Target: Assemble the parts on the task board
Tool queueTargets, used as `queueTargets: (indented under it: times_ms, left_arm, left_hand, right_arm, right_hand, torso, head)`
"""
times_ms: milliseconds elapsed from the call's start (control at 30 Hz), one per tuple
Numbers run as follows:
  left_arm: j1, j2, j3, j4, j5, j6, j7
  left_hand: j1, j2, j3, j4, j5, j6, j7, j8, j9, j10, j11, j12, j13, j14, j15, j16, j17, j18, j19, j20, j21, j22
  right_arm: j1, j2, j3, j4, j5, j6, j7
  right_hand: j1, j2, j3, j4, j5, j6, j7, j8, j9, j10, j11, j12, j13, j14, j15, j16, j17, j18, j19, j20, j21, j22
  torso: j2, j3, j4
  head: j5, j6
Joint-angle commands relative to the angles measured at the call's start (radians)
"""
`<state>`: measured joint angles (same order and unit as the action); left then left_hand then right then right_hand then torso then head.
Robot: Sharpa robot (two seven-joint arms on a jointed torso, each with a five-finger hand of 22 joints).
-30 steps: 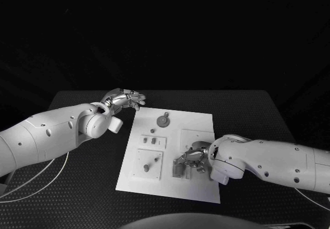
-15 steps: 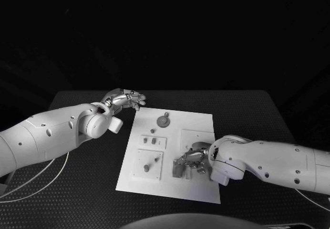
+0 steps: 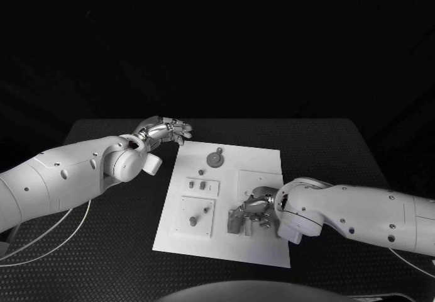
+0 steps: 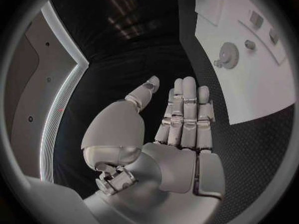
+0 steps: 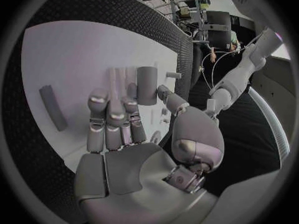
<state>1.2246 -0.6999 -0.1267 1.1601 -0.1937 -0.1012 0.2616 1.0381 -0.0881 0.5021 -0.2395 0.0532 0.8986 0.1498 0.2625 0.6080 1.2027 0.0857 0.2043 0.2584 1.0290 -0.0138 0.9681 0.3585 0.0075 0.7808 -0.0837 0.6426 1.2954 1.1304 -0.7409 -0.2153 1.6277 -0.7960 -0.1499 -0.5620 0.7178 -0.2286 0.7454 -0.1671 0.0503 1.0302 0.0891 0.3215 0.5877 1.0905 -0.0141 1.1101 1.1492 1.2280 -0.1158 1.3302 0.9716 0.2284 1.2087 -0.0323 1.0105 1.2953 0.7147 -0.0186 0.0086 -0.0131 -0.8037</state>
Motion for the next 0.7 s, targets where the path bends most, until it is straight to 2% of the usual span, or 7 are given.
queueTargets:
  times_ms: [33,267,400,700]
  left_arm:
    - [0.001,0.001,0.001,0.001,0.006,0.014,0.005]
    - [0.001,0.001,0.001,0.001,0.006,0.015,0.004]
    - [0.001,0.000,0.001,0.001,0.006,0.014,0.004]
    - [0.001,0.000,0.001,0.001,0.006,0.015,0.003]
  left_hand:
    - [-0.008,-0.004,0.001,0.008,0.000,0.000,0.006,-0.006,0.001,-0.007,0.002,0.006,-0.001,-0.004,0.005,-0.007,0.001,-0.003,-0.006,-0.024,-0.007,0.001]
    - [-0.009,-0.005,0.001,0.008,0.000,0.000,0.006,-0.006,0.001,-0.007,0.002,0.006,-0.001,-0.004,0.005,-0.007,0.002,-0.003,-0.006,-0.024,-0.007,0.002]
    - [-0.009,-0.005,0.000,0.008,0.000,0.000,0.006,-0.006,0.001,-0.007,0.002,0.006,-0.001,-0.004,0.005,-0.007,0.002,-0.003,-0.006,-0.024,-0.007,0.002]
    - [-0.009,-0.005,0.000,0.009,0.000,0.000,0.006,-0.006,0.001,-0.007,0.002,0.006,-0.001,-0.004,0.005,-0.007,0.002,-0.003,-0.006,-0.023,-0.008,0.002]
  right_arm:
    - [-0.010,0.008,-0.006,0.005,-0.005,0.038,0.012]
    - [-0.010,0.007,-0.006,0.005,-0.005,0.036,0.016]
    - [-0.010,0.005,-0.006,0.004,-0.006,0.029,0.017]
    - [-0.010,0.000,-0.006,0.002,-0.009,0.019,0.025]
  right_hand:
    - [-0.001,-0.013,0.000,0.004,0.000,-0.017,0.008,-0.016,-0.022,-0.010,0.001,-0.004,0.002,-0.005,0.000,-0.007,0.002,0.033,-0.004,-0.002,0.004,-0.001]
    - [-0.026,-0.038,-0.046,0.012,-0.002,-0.025,0.011,-0.019,-0.020,-0.017,0.004,-0.006,0.006,-0.008,0.003,-0.011,0.006,0.033,-0.008,0.001,0.005,-0.002]
    - [-0.041,-0.029,-0.095,0.008,-0.001,-0.031,0.011,-0.018,-0.015,-0.021,0.004,-0.006,0.010,-0.011,0.002,-0.012,0.011,0.033,-0.014,-0.001,0.005,-0.003]
    - [-0.050,-0.021,-0.117,0.012,-0.001,-0.033,0.010,-0.018,-0.011,-0.022,0.004,-0.007,0.011,-0.012,0.002,-0.014,0.013,0.033,-0.017,-0.004,0.004,-0.005]
  torso:
    - [0.000,0.0001,0.0005]
    - [0.000,0.0001,0.0004]
    - [0.000,0.0003,0.0002]
    - [0.000,0.0004,0.0001]
  head:
    - [0.001,-0.002]
    - [0.002,-0.004]
    - [0.003,-0.005]
    - [0.005,-0.006]
